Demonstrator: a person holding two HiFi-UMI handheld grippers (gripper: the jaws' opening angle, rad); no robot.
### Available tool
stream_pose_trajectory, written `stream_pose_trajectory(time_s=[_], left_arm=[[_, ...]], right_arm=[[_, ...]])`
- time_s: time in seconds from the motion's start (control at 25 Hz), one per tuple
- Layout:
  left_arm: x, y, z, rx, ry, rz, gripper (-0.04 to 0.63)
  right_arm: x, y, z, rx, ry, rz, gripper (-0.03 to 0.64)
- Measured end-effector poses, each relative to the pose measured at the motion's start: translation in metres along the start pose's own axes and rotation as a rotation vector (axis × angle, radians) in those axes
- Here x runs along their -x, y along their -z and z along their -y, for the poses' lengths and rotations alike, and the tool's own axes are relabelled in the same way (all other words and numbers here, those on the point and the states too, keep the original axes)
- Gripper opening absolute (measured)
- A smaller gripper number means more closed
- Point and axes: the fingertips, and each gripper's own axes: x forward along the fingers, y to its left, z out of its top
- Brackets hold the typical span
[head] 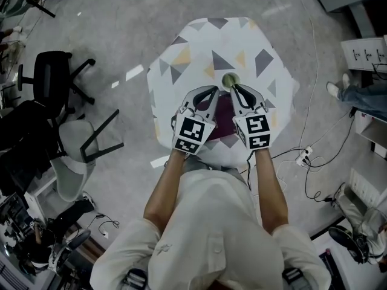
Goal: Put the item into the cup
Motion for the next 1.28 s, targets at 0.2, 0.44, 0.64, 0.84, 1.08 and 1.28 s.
stream_pose_trajectory(time_s=[0.2,0.44,0.64,0.84,1.08,1.28], left_arm=[[0.027,-0.036,0.009,-0.036,-0.029,0.072,0.014],[0.056,-0.069,0.030,-0.083,-0.055,0.141,0.014],[0.078,-0.083,0.049,-0.097,-0.070,0.179,0.012],[0.094,-0.090,0.067,-0.100,-0.085,0.207,0.012],[0.106,-0.096,0.078,-0.115,-0.107,0.224,0.012],[0.110,-0.097,0.083,-0.121,-0.120,0.229,0.014]], right_arm=[[0.048,-0.040,-0.002,0.041,0.028,0.134,0.043],[0.105,-0.074,-0.006,0.097,0.053,0.255,0.037],[0.148,-0.087,-0.006,0.108,0.089,0.326,0.034],[0.174,-0.082,-0.006,0.107,0.098,0.344,0.034],[0.186,-0.076,-0.008,0.106,0.086,0.354,0.034],[0.191,-0.078,-0.011,0.112,0.074,0.365,0.034]])
